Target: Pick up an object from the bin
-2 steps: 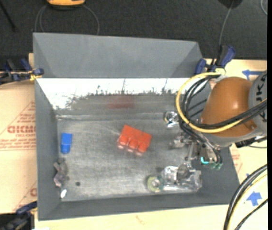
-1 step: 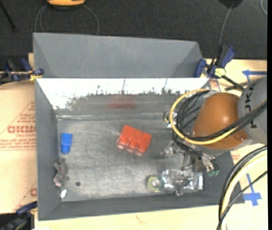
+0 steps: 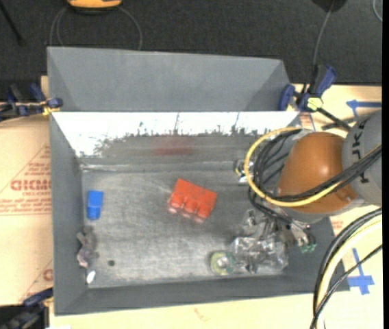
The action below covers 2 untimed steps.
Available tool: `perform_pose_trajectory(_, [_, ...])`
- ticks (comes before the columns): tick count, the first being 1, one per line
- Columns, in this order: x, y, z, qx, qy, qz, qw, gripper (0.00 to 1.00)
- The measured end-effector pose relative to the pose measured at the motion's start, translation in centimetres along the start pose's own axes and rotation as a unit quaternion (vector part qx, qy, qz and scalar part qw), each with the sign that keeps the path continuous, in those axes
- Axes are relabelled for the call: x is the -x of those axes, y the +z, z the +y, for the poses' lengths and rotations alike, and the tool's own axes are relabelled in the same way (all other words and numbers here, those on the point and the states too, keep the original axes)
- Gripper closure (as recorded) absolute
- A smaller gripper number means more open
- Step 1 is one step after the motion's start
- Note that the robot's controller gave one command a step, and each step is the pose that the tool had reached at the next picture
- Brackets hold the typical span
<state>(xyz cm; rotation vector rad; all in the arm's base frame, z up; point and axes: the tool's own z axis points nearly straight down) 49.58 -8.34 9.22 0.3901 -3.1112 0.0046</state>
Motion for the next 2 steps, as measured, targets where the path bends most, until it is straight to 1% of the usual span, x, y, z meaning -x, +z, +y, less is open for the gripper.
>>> perform_pose_trajectory(1, [0.9, -2.2, 0.5, -0.001, -0.162, -0.0057, 0.9867, 1.0])
perform_pose_trajectory(2, [0.6, -13.1, 0.8, -0.002, -0.165, -0.0067, 0.9864, 1.0])
